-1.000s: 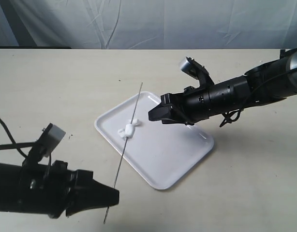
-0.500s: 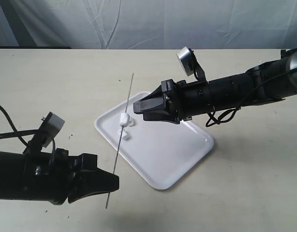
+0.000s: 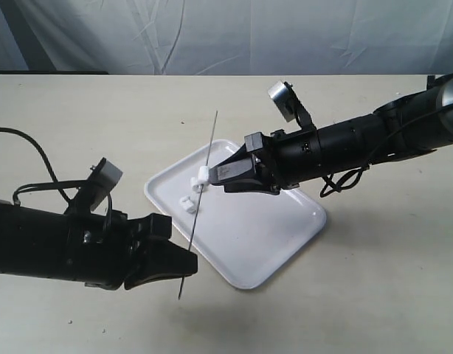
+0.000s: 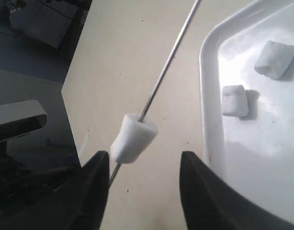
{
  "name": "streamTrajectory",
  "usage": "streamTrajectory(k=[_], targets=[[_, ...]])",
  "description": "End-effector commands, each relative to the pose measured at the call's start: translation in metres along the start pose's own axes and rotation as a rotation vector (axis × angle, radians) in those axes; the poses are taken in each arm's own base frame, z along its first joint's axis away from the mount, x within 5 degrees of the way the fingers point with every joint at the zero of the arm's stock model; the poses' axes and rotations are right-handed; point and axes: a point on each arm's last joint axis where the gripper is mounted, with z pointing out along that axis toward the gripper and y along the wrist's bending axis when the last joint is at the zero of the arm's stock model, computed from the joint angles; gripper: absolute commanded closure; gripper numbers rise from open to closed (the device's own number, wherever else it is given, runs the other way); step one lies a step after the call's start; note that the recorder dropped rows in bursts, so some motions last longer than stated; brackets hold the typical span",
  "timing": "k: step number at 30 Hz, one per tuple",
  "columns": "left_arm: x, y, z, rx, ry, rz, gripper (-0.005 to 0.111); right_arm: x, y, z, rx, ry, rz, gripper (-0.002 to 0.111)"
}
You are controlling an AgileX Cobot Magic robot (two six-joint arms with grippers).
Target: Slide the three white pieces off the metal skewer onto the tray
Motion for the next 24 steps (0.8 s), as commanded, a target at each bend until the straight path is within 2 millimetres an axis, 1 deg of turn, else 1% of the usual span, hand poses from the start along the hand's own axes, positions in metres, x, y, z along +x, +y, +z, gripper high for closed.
streamTrajectory(k=[1, 4, 12, 14, 17, 22, 24], targets=[[-0.001, -0.001, 0.001, 0.002, 0.0, 0.008, 0.107, -0.001, 0.006, -0.002, -0.033, 0.004, -0.011, 0.063], [-0.001, -0.001, 0.001, 0.003, 0.001, 0.008, 0.107, -0.001, 0.008, -0.001, -0.057, 0.0, -0.006, 0.066], [0.0, -0.002, 0.001, 0.019, 0.01, 0.008, 0.107, 0.001, 0.015, 0.011, -0.054, -0.003, -0.003, 0.066], [0.0, -0.003, 0.001, 0.02, 0.011, 0.008, 0.107, 0.0, 0.013, 0.012, -0.034, -0.009, -0.003, 0.07], [0.0, -0.003, 0.001, 0.02, 0.011, 0.008, 0.107, 0.0, 0.012, 0.012, -0.029, -0.01, -0.01, 0.085], [0.001, -0.006, 0.001, 0.054, 0.031, 0.008, 0.107, -0.002, 0.008, 0.012, 0.015, -0.032, -0.006, 0.085], [0.006, -0.006, 0.003, 0.05, 0.047, 0.02, 0.107, -0.002, 0.008, 0.012, 0.021, -0.036, -0.005, 0.085]])
